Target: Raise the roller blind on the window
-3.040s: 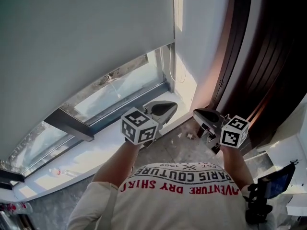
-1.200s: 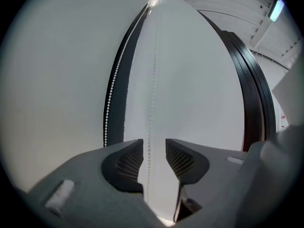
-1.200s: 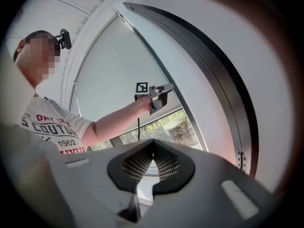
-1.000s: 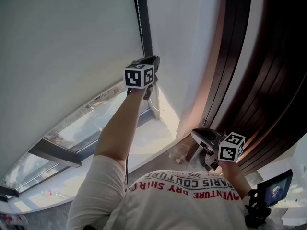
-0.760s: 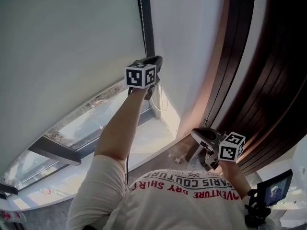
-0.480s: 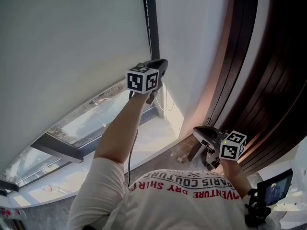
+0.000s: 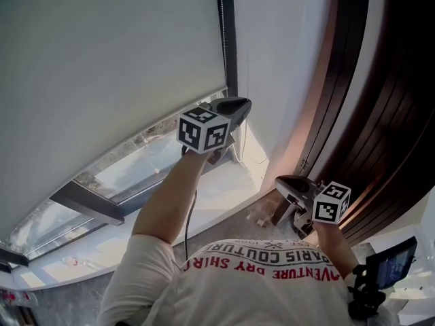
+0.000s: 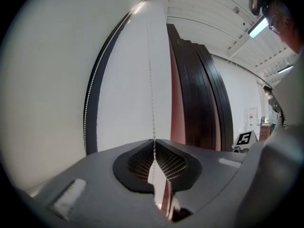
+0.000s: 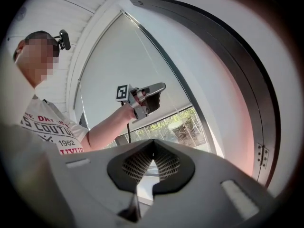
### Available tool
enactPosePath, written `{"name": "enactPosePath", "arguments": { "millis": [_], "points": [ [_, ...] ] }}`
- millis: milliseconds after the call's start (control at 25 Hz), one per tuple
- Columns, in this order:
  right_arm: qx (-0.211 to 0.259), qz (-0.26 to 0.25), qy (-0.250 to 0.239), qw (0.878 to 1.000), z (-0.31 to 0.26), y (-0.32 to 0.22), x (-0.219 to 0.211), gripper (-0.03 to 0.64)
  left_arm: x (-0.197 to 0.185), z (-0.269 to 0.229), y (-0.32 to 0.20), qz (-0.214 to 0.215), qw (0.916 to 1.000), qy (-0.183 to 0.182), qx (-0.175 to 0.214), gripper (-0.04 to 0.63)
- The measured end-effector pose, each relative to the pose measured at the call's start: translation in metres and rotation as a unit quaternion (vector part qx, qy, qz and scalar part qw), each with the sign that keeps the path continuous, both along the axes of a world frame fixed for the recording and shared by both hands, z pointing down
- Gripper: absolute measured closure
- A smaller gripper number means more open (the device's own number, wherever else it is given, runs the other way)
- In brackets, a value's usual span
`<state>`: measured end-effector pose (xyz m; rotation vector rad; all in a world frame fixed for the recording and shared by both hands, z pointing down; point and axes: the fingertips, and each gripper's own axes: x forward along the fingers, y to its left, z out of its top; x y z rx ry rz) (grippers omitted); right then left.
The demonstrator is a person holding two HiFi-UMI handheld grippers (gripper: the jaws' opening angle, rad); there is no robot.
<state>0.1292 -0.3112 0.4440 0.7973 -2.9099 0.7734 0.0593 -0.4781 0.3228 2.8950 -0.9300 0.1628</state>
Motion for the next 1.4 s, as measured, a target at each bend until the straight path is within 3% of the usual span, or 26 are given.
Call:
{"name": "enactPosePath", "arguments": {
  "millis": [360, 640, 880, 1040, 1400],
  "points": [
    [0.022, 0.009, -0.004, 1.000, -0.012, 0.019, -0.017, 0.620, 0.000, -0.012, 0.094, 0.099, 0.9949, 0.018, 0.005, 0.584],
    [0.070, 0.028, -0.025, 0.997, -0.059, 0.018, -0.014, 0.618, 0.000, -0.023, 0.139, 0.141, 0.9898, 0.019, 0.013, 0.586],
    [0.153, 0.006, -0.048, 0.987, -0.136, 0.018, -0.027, 0.617, -0.006, -0.029, 0.164, 0.155, 0.9875, 0.032, 0.004, 0.586],
    [0.218, -0.010, -0.062, 0.974, -0.191, 0.017, -0.042, 0.613, -0.007, -0.021, 0.172, 0.149, 0.9887, 0.018, 0.000, 0.586],
    [0.272, -0.041, -0.041, 0.961, -0.254, -0.004, -0.083, 0.448, -0.006, -0.013, 0.171, 0.141, 0.9899, 0.016, -0.008, 0.587]
  ]
}}
